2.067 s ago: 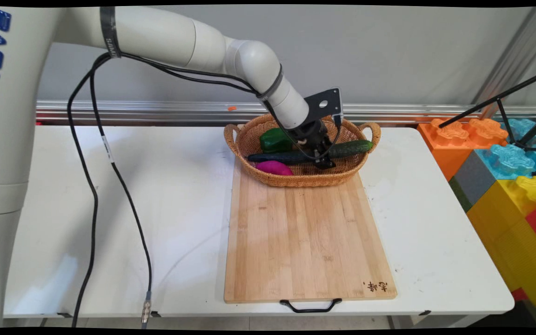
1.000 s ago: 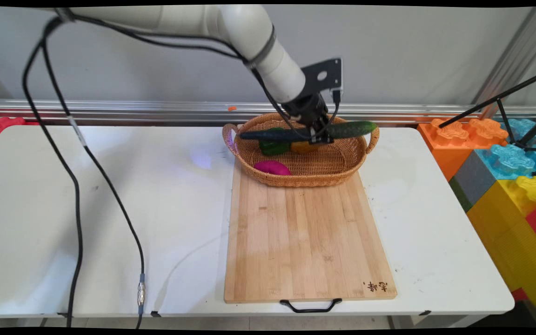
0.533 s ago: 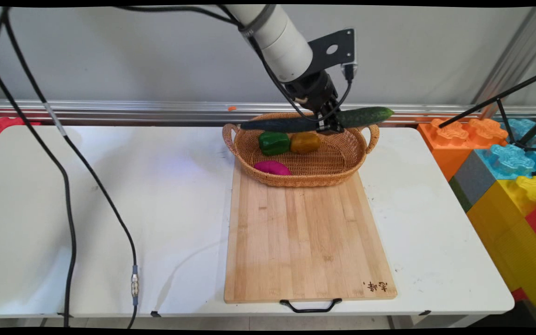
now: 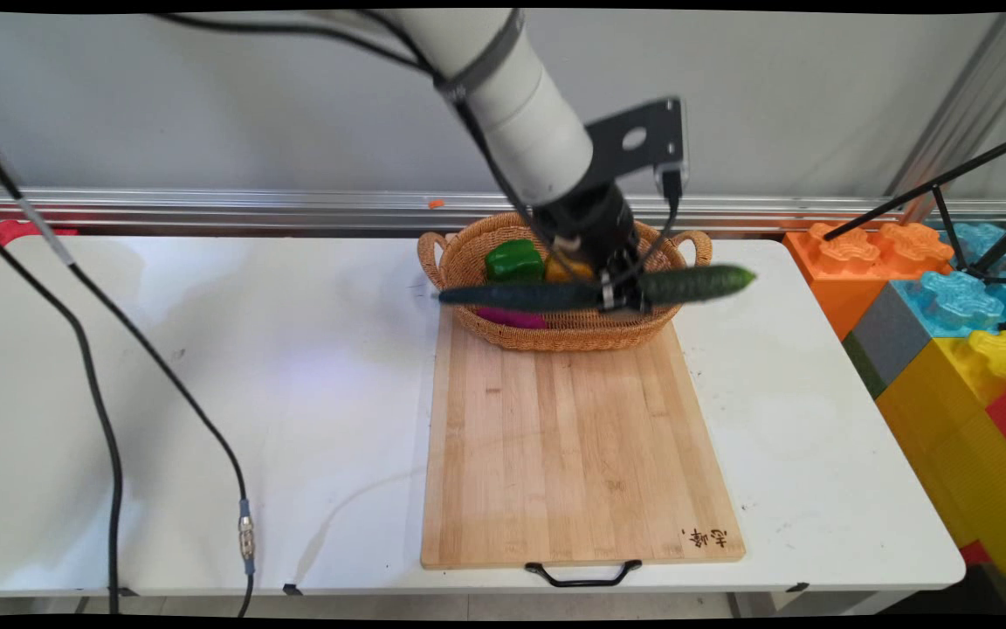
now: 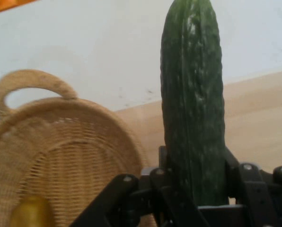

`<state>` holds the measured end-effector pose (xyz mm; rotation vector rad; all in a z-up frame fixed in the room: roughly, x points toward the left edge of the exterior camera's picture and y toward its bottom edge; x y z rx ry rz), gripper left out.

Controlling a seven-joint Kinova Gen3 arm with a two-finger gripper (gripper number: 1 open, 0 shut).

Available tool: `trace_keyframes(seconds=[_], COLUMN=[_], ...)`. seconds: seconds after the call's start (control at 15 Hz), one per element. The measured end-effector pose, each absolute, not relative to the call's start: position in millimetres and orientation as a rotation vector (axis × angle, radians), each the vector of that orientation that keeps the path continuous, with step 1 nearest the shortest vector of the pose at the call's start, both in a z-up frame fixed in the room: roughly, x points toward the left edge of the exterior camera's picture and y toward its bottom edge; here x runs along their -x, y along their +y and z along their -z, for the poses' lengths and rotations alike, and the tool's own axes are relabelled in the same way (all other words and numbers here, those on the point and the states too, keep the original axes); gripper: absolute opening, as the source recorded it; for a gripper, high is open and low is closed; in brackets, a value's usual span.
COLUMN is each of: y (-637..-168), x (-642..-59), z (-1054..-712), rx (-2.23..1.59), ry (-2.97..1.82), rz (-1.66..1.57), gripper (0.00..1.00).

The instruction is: Place the picked object on the cutting board

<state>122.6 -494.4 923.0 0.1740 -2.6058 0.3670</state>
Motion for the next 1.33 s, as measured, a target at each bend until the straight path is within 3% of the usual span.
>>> trace_keyframes(seconds=[0.4,1.13,1.2,1.33], y=[-465,-464,-463,-462], x=[-120,-117,-117,-116], z=[-867,-786,-782,-777], rx=[-0.170,-0.181,-0.179,-0.178], ry=[-2.663,-2.718,-2.718,-2.719], rz=[-0.317,-0.380,-0.381,-0.385], gripper=[0.00,0.00,1.00,1.00])
